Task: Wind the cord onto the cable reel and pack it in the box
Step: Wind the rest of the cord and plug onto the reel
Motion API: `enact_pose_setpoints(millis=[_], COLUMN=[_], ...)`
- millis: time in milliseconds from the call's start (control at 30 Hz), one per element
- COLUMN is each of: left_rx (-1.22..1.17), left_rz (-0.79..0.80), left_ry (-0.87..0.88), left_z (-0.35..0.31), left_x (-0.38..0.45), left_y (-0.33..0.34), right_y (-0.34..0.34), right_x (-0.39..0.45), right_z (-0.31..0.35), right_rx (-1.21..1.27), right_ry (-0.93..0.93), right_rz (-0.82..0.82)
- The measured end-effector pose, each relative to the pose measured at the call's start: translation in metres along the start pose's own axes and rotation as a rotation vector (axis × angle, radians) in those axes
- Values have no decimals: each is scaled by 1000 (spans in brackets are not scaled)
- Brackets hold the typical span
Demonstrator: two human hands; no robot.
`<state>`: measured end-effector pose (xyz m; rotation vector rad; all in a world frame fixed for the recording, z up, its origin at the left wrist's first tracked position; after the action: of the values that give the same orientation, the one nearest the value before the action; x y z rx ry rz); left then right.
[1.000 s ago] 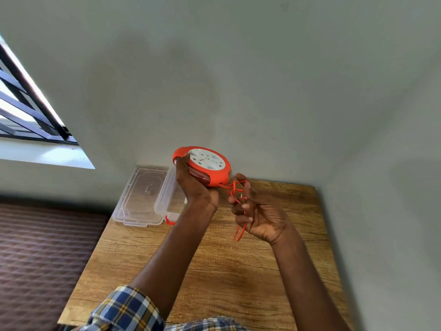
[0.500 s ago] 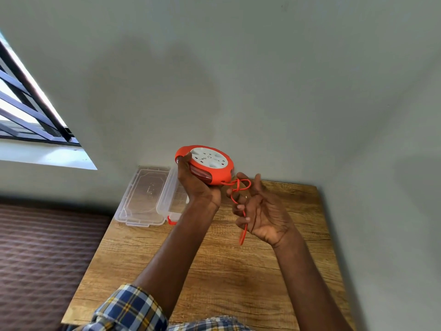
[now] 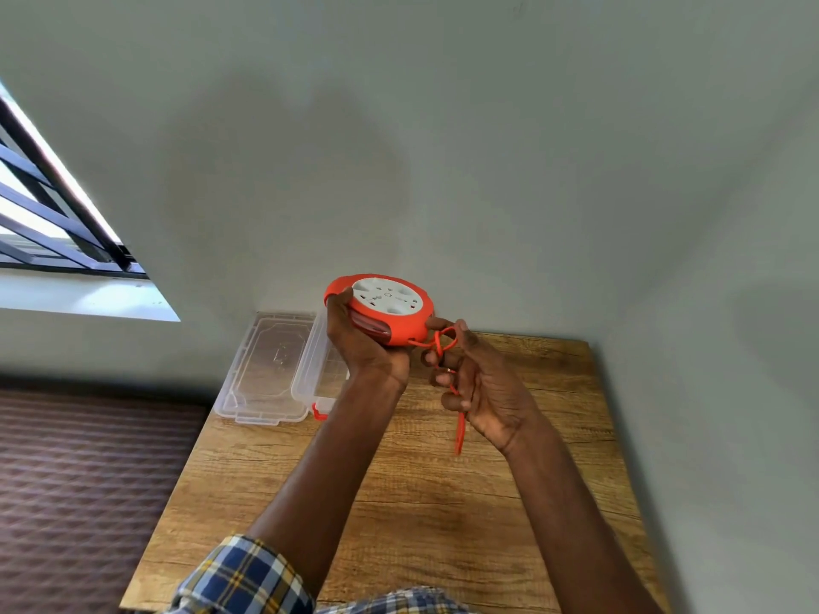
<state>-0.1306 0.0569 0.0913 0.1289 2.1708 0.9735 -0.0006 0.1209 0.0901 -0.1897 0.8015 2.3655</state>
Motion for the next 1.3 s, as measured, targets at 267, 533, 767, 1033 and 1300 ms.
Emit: enact_pose_setpoints(millis=[267, 533, 767, 1033, 1300], left_rx=[10, 5, -16, -22, -25], left_rz=[7, -14, -6, 6, 27], left_ry=[12, 3, -9, -5, -20], left_z=[-3, -2, -2, -3, -2], left_x=[0, -6, -8, -7, -9], left_y=[0, 0, 4, 3, 8], right_y=[-10, -11, -13, -12, -9], right_x=[4, 2, 0, -1, 2], right_z=[-9, -9, -8, -13, -8], right_rx=[38, -73, -124, -111, -112], right_ry=[48, 171, 172, 163, 125], right_rz=[33, -66, -83, -22, -103])
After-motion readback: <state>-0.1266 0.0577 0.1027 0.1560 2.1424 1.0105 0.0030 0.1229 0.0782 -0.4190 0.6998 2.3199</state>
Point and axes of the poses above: each hand's wrist, its own x-axis towards the middle knuckle, its own y-axis out of the palm, z = x × y, the point moved 4 cm from there along x, towards the middle knuckle, and after that the axes turned 12 degrees about -z, right-handed, at the moved point
